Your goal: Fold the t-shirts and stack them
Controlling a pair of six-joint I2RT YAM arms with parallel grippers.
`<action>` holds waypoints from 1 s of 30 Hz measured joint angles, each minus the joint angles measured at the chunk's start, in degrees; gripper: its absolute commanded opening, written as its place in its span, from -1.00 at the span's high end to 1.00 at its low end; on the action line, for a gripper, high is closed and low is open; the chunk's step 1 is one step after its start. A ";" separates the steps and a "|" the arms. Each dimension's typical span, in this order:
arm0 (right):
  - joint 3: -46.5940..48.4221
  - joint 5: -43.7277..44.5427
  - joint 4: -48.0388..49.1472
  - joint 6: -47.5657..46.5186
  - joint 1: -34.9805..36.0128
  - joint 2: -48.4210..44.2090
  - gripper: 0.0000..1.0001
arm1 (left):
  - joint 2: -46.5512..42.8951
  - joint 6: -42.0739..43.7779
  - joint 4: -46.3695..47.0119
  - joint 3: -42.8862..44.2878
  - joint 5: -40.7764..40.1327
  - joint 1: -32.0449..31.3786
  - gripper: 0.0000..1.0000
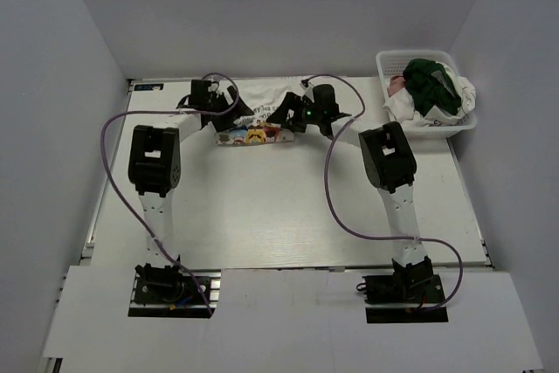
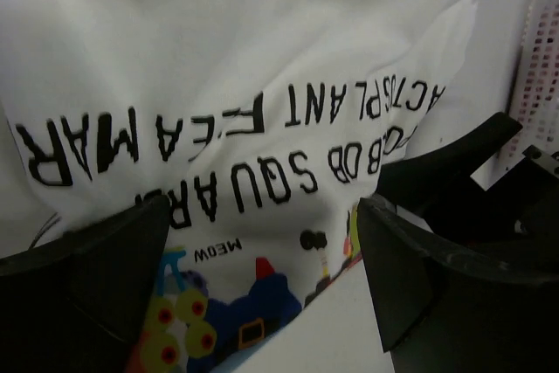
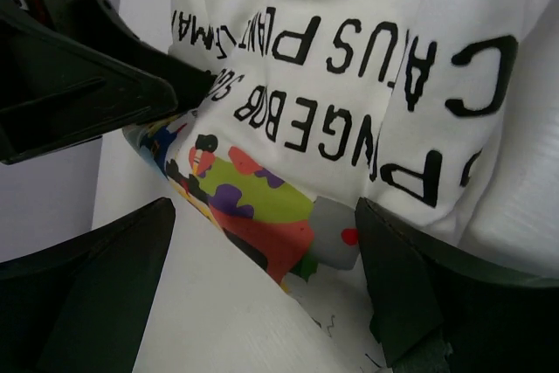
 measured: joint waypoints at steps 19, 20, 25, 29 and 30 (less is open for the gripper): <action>-52.63 5.66 0.63 -4.63 10.45 -47.28 -0.81 | -53.07 2.16 -11.45 -41.18 -9.22 -4.00 -0.98; -52.17 6.36 0.70 -5.01 10.38 -48.65 -0.81 | -54.93 2.40 -11.34 -40.52 -8.94 -4.15 -0.98; -45.18 8.44 1.29 -5.33 9.92 -46.49 -0.81 | -55.32 2.97 -6.86 -39.06 -2.67 -6.10 -0.98; -36.17 9.62 1.88 -4.79 9.53 -37.05 -0.81 | -48.52 2.91 -3.32 -40.30 1.38 -8.90 -0.98; -34.05 9.99 1.88 -4.39 9.38 -34.18 -0.81 | -46.58 2.91 -2.80 -40.63 2.01 -9.62 -0.98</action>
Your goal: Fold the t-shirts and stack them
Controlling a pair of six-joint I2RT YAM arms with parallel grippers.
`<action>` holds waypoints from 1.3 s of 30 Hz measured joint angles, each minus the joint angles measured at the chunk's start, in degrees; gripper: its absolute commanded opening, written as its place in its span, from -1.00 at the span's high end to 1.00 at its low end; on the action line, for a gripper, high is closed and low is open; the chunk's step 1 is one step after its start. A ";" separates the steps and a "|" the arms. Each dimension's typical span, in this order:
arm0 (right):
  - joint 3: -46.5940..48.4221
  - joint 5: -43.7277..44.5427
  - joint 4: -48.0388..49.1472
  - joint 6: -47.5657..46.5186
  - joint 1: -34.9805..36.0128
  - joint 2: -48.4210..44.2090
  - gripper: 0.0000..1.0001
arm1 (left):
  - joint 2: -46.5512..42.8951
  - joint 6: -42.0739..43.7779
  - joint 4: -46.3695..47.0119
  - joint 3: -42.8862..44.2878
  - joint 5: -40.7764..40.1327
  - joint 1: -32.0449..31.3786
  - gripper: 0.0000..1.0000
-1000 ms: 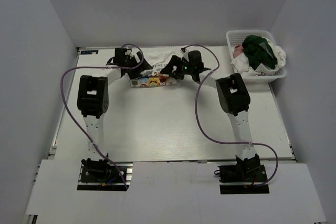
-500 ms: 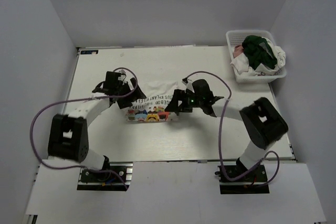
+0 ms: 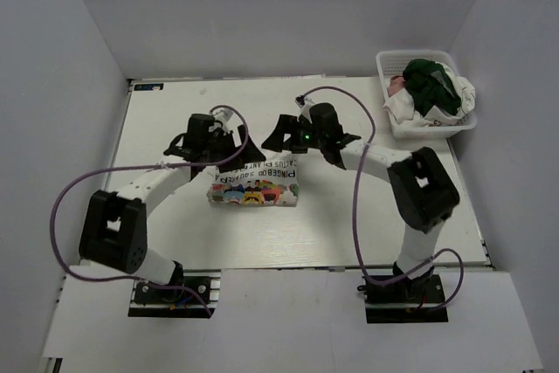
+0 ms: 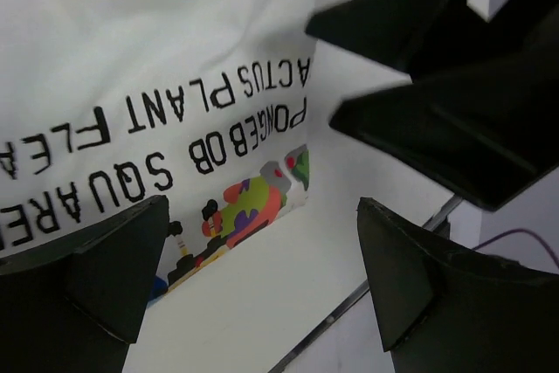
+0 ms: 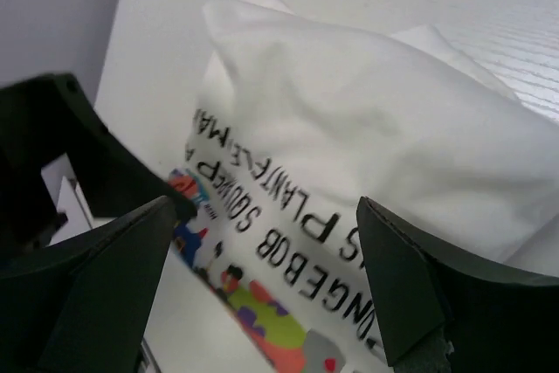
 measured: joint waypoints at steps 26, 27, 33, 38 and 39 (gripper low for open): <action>8.68 -6.86 -7.80 -4.00 4.94 -1.03 -0.81 | -24.33 -4.68 -20.02 3.48 -27.85 -4.50 -0.98; 7.06 -7.76 -6.36 -3.61 6.05 -1.53 -0.81 | -26.49 -5.70 -21.94 3.45 -29.55 -4.37 -0.98; -5.07 -12.98 1.27 1.20 9.75 4.83 -0.81 | -28.83 -10.95 -30.64 1.97 -35.89 -4.28 -0.98; -6.58 -13.94 2.80 1.73 8.83 6.47 -0.81 | -21.42 -13.51 -33.77 0.37 -38.45 -4.17 -0.98; -6.40 -13.66 2.14 1.07 8.83 6.19 -0.81 | -19.76 -13.68 -33.70 0.37 -39.08 -4.11 -0.98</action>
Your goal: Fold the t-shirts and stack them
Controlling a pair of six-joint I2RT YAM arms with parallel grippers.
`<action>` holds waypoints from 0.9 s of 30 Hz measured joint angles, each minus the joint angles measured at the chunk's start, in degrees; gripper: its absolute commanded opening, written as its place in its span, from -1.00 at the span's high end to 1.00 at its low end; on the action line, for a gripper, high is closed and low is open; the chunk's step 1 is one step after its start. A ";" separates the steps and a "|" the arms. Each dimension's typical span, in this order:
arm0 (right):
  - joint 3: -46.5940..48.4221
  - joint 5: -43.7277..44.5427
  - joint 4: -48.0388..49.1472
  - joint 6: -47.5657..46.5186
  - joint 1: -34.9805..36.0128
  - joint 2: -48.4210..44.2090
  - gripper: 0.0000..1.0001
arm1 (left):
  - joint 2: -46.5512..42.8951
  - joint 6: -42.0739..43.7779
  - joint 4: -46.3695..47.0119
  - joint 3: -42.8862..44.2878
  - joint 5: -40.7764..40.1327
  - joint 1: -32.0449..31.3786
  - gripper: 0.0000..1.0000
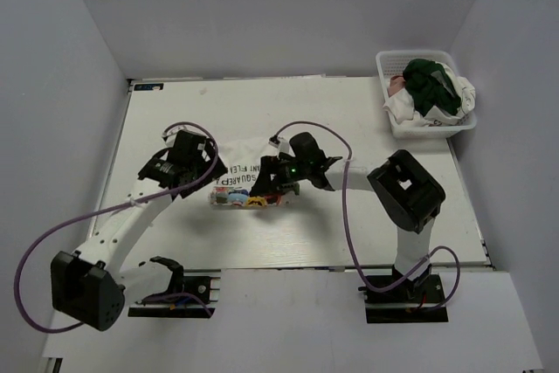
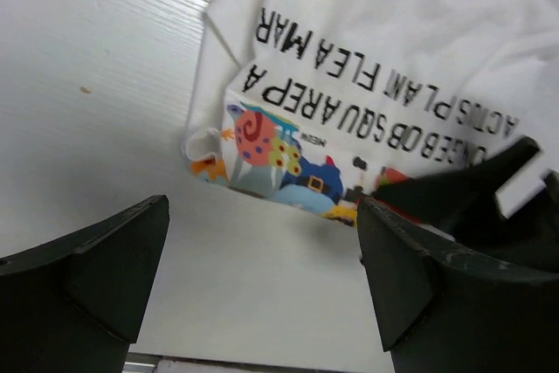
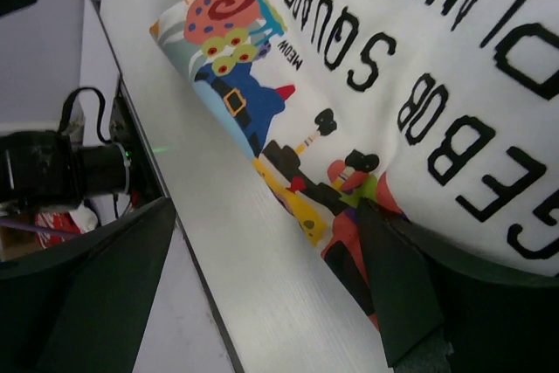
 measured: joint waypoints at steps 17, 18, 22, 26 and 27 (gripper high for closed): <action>1.55 7.91 -14.91 -12.33 -0.50 -28.68 -0.81 | 26.73 10.82 20.37 0.02 -1.33 3.98 -0.46; 0.92 8.57 -15.58 -12.48 -0.61 -28.94 -0.81 | 27.82 11.17 21.44 0.02 -0.74 4.26 -0.29; -1.16 10.80 -17.68 -12.92 -1.27 -29.20 -0.81 | 34.23 11.89 22.75 2.19 0.39 5.33 0.37; -1.75 11.93 -17.88 -12.96 -2.23 -29.20 -0.81 | 38.14 11.58 23.21 6.69 1.27 6.23 1.00; -1.75 12.09 -17.70 -12.96 -2.40 -29.20 -0.81 | 39.30 11.78 22.32 8.46 0.96 6.51 1.00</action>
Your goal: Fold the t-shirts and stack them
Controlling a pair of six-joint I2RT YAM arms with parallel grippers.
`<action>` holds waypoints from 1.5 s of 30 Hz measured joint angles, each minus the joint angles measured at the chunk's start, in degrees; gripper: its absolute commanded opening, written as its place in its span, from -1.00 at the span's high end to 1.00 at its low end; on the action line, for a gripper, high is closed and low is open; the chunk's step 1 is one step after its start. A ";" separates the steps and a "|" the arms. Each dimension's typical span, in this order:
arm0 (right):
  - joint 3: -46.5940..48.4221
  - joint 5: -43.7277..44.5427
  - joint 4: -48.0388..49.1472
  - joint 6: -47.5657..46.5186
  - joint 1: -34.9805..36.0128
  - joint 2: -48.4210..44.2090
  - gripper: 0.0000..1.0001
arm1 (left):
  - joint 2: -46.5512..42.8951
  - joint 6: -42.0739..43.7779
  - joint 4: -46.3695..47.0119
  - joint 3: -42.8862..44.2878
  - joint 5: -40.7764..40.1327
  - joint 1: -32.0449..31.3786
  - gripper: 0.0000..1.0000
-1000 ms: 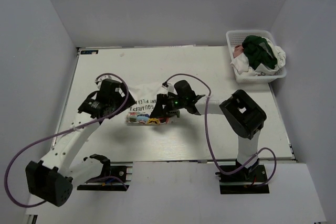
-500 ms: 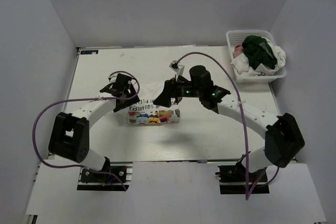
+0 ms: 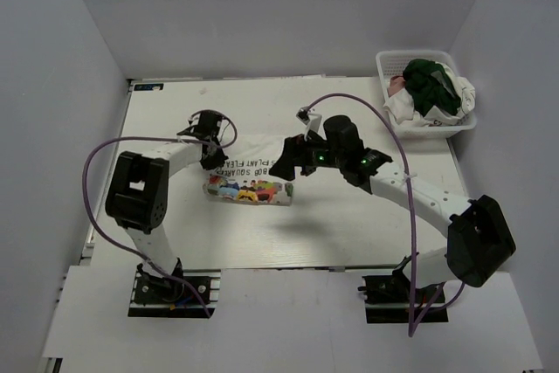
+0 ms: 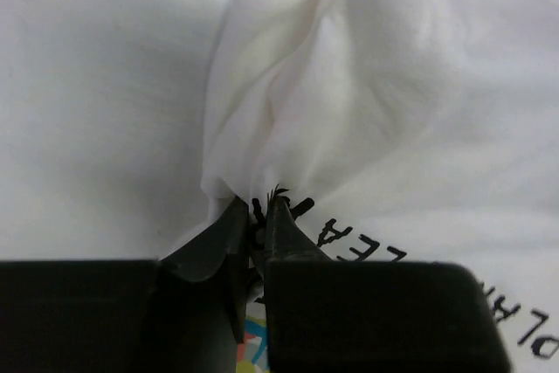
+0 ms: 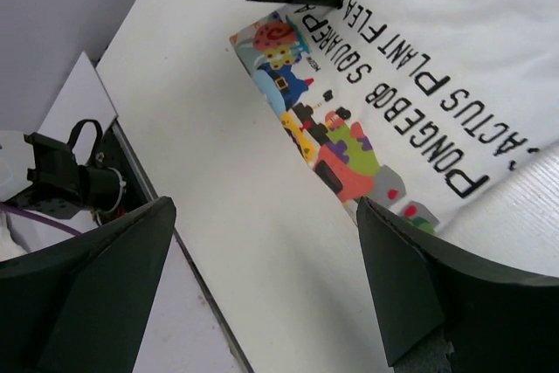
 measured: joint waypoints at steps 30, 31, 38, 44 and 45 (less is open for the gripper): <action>2.51 -1.60 3.23 -5.05 -6.29 8.72 -0.81 | 43.74 25.70 -18.93 70.34 -9.16 30.51 1.00; 2.86 -1.60 3.15 -5.01 -6.51 9.01 -0.81 | 44.02 25.79 -18.64 70.86 -8.94 31.21 1.00; 3.76 -2.16 3.15 -3.74 -7.69 10.75 -0.81 | 44.09 27.12 -16.63 71.84 -7.10 32.52 -0.48; 3.78 -2.43 2.86 -3.52 -8.00 11.10 -0.81 | 42.64 26.32 -16.33 71.04 -7.50 32.17 -1.00; 3.78 -2.36 2.62 -3.52 -8.00 11.06 -0.81 | 41.75 26.12 -16.59 70.53 -7.54 32.11 -1.00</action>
